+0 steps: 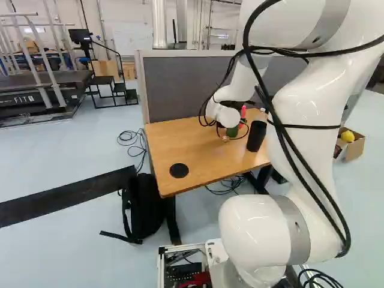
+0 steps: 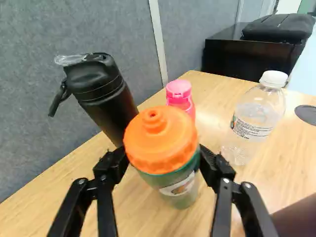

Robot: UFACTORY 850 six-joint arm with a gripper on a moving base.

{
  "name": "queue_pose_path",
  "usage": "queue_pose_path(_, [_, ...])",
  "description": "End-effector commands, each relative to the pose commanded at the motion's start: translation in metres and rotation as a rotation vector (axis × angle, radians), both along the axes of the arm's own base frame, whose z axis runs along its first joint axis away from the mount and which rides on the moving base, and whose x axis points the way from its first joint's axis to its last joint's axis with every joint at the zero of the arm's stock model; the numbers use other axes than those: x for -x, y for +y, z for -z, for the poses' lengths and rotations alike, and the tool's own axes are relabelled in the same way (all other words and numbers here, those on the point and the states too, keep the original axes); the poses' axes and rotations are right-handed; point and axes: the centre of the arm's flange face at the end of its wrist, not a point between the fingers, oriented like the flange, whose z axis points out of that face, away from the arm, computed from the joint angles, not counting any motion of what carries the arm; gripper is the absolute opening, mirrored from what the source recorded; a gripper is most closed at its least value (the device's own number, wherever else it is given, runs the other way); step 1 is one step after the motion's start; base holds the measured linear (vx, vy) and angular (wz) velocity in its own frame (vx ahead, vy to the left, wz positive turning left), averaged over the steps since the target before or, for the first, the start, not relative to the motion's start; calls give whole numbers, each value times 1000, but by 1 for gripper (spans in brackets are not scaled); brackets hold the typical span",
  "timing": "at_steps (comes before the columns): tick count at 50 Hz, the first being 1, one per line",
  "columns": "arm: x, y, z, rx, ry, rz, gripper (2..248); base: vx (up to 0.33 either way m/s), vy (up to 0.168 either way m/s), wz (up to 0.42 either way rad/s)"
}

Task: Pick up the green bottle from the table

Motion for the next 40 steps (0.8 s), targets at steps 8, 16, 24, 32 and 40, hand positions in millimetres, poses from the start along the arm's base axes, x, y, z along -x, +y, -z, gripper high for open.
queue_pose_path(8, [0, 0, 0, 0, 0, 0, 39, 0, 0, 0])
queue_pose_path(16, [0, 0, 0, 0, 0, 0, 19, 0, 0, 0])
queue_pose_path(24, [1, 0, -5, 1, -10, 0, 19, 0, 0, 0])
queue_pose_path(32, [3, 1, -14, 3, -26, -1, 19, 0, 0, 0])
queue_pose_path(40, [10, 4, -23, 5, -40, -5, 19, 0, 0, 0])
